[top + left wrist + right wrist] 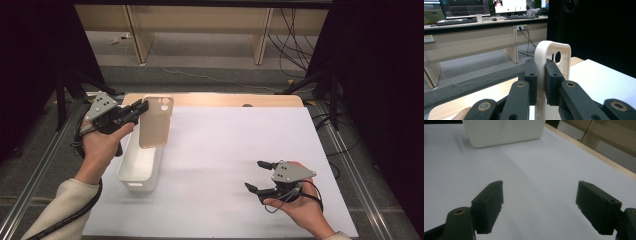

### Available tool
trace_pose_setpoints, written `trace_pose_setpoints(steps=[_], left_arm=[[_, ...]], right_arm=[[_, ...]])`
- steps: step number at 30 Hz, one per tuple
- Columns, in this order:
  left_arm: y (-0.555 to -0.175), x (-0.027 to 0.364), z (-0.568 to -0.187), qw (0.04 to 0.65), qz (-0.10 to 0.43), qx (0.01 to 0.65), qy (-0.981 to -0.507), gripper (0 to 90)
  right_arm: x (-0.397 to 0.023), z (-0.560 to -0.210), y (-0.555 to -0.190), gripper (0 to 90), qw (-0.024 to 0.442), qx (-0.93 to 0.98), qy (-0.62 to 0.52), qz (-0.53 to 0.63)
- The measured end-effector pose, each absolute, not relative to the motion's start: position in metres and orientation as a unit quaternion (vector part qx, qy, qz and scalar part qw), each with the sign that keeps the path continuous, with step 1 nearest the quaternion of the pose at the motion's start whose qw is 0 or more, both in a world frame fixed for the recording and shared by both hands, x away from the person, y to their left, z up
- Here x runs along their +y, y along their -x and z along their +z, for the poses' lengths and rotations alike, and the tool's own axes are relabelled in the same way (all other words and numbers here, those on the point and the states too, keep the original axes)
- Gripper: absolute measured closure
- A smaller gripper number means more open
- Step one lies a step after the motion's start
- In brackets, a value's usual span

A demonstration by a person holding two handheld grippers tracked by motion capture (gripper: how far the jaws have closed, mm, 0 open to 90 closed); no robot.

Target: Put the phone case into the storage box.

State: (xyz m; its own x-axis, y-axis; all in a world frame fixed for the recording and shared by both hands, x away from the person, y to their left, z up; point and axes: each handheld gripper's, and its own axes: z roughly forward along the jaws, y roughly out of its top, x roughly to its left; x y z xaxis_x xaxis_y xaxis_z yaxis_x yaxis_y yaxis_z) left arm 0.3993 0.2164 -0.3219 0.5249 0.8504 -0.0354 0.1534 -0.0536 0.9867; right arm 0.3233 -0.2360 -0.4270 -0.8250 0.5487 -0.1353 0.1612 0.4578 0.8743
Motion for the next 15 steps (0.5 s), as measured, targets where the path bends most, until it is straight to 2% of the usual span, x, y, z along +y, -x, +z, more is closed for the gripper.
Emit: trace_pose_setpoints(steps=[15], left_arm=[[-0.402,0.2229,-0.32,0.571,0.309,0.382,-0.658,81.9]], right_arm=[[-0.2363,-0.4267,-0.3233,23.5,0.204,0.828,-0.215,0.475]])
